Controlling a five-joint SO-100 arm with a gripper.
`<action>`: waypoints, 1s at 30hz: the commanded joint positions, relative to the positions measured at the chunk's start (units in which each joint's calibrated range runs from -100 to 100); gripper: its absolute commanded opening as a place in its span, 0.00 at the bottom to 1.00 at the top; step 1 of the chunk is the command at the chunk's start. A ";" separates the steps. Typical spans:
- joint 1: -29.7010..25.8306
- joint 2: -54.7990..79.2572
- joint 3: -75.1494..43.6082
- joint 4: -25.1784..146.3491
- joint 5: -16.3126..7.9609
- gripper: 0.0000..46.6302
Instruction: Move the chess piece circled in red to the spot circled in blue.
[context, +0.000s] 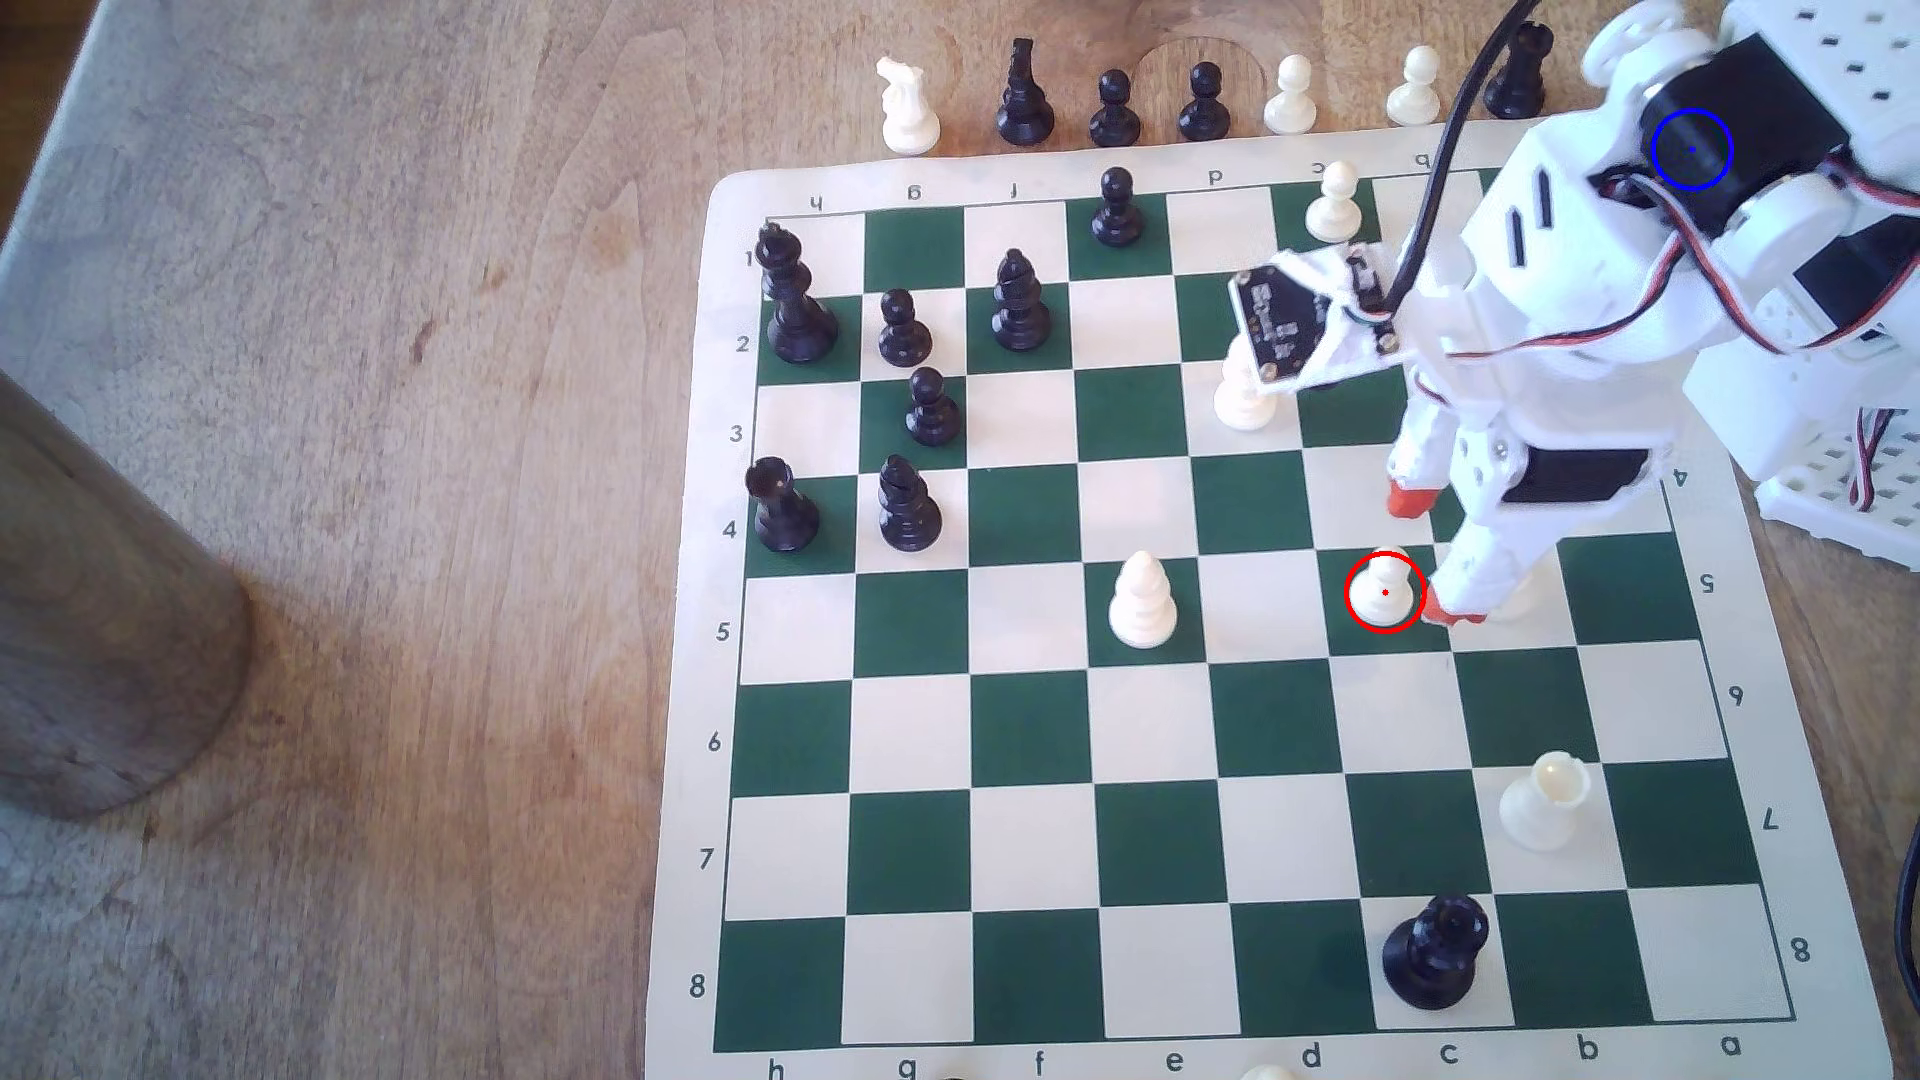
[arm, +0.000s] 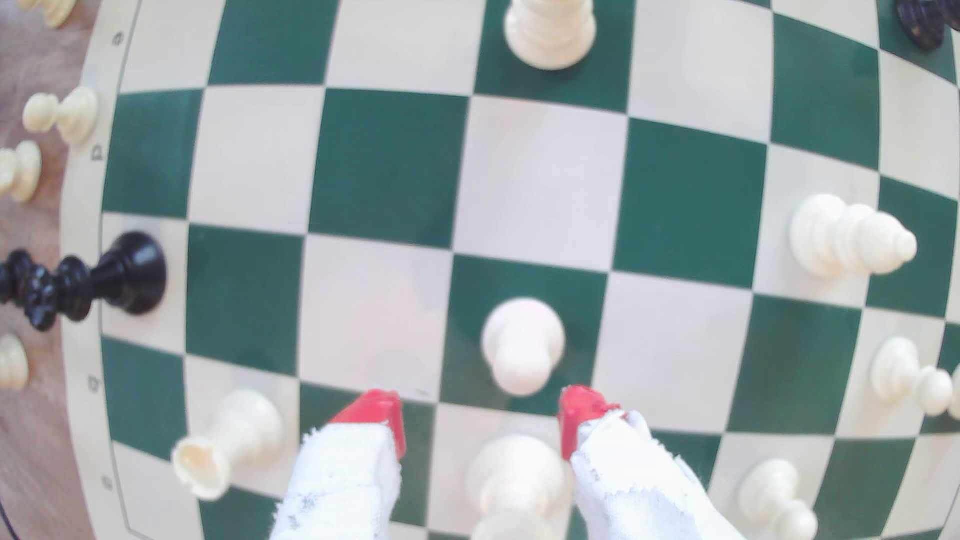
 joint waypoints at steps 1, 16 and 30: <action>-0.18 0.90 0.97 -2.60 0.20 0.37; 1.54 6.42 1.33 -8.66 0.49 0.35; 1.70 7.27 1.06 -8.91 0.39 0.27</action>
